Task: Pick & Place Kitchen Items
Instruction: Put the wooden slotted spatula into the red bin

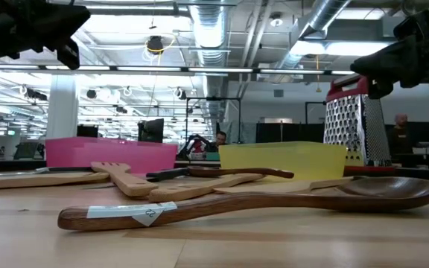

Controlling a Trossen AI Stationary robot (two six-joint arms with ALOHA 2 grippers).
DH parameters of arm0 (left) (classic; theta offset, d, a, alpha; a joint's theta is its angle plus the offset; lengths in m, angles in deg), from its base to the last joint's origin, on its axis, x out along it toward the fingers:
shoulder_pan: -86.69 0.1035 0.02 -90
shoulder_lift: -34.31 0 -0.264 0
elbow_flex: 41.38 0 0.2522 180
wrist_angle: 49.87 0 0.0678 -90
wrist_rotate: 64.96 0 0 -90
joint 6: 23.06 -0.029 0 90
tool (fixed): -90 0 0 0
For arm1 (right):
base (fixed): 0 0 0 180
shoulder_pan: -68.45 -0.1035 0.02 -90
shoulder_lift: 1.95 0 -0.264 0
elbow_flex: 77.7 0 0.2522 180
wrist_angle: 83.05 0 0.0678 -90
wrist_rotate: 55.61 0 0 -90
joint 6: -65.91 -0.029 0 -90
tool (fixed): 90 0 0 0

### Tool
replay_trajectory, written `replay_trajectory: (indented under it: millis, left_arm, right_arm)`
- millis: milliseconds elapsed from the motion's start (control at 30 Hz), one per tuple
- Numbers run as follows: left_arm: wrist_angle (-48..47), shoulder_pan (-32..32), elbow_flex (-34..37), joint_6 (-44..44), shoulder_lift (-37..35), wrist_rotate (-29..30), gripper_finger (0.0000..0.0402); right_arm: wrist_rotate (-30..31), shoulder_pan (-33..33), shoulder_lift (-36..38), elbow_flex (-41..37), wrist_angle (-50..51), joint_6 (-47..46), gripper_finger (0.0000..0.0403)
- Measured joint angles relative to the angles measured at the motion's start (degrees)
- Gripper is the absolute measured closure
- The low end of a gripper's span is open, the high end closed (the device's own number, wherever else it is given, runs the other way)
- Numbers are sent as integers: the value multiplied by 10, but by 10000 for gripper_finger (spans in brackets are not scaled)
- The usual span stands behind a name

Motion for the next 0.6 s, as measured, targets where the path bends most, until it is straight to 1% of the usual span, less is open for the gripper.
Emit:
replay_trajectory:
  millis: [67, 200, 333, 400, 533, 600]
  left_arm:
    - [1, 0, 0, 0, 0, 1, 394]
    - [5, 0, 0, -1, 0, 32, 394]
    - [5, 0, 0, 0, 0, 35, 394]
    - [5, 0, 0, 0, 0, 41, 394]
    - [7, 0, 0, 24, 5, 89, 393]
    - [7, 0, 0, 29, 15, 97, 387]
  right_arm:
    - [0, 0, 0, 0, 0, 0, 331]
    - [-1, -1, 0, 0, 0, -10, 331]
    - [-2, -9, 0, 0, 0, -85, 331]
    - [-2, -10, 0, 0, 1, -109, 331]
    - [-2, -10, 0, 0, 1, -147, 331]
    - [-2, -10, 0, 0, 1, -171, 331]
